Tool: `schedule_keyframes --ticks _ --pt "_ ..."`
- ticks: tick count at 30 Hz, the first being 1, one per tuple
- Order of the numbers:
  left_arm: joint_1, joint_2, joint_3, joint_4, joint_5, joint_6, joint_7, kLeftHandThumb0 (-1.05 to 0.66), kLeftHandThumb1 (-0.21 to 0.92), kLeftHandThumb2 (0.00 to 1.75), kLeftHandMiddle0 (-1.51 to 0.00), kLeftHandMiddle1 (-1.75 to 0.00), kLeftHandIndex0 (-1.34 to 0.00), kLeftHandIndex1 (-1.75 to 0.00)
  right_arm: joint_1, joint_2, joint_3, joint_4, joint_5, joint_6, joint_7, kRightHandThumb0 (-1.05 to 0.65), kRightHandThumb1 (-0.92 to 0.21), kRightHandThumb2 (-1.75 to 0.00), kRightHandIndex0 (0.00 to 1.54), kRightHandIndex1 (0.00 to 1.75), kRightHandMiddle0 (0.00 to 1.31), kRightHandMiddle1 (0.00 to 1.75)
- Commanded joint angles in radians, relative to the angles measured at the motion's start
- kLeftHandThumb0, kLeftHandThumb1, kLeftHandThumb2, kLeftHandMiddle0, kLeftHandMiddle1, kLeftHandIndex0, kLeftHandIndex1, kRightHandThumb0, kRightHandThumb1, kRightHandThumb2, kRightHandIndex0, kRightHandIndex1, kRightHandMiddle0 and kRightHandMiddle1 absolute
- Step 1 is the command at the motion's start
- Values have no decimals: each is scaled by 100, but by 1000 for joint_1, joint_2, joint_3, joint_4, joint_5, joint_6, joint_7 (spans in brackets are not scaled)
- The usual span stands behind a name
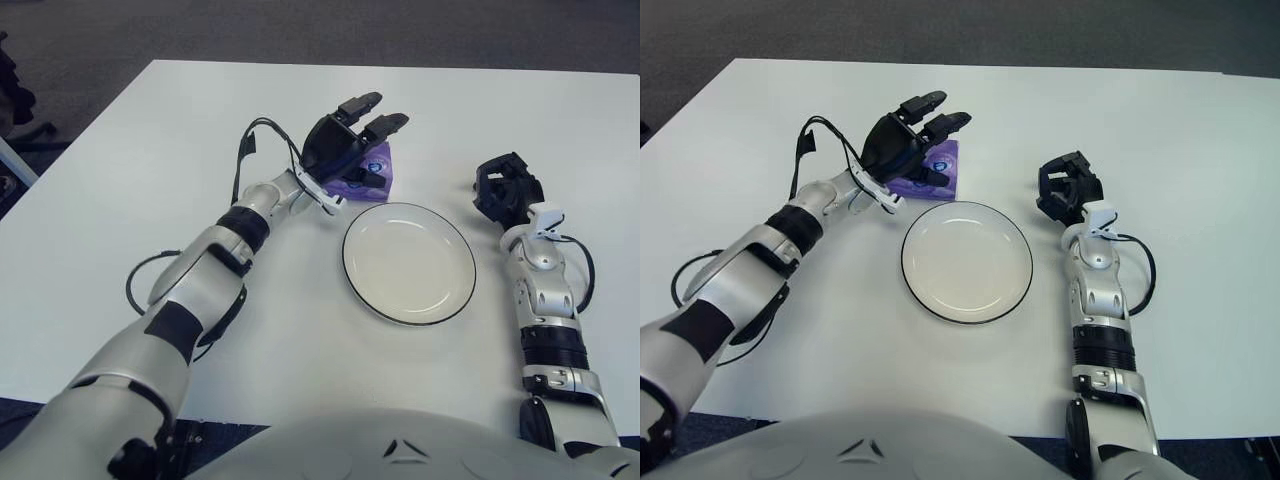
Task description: Put the tissue paper into the plate.
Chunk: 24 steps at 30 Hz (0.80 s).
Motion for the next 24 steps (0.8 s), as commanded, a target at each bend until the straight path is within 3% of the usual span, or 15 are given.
schedule_keyframes --ticks 1,11,16,24 --pt "-46 -1 -28 36 3 -16 8 -83 92 55 -41 0 -40 -18 104 62 13 58 0 2 -4 -38 -69 -83 88 175 34 175" --pt "-84 7 -49 85 -46 -72 -133 -93 92 59 -27 0 -32 -9 108 66 14 59 1 3 -6 -38 -68 -84 88 175 35 175" --pt "-104 27 -45 113 -98 -140 -314 -100 92 67 -20 0 -25 -5 110 67 16 57 -1 6 -9 -38 -68 -84 88 175 35 175" --pt "-113 32 -1 130 -235 -155 -658 -105 92 77 -13 0 -16 0 112 64 15 55 1 11 -9 -38 -67 -85 88 175 35 175"
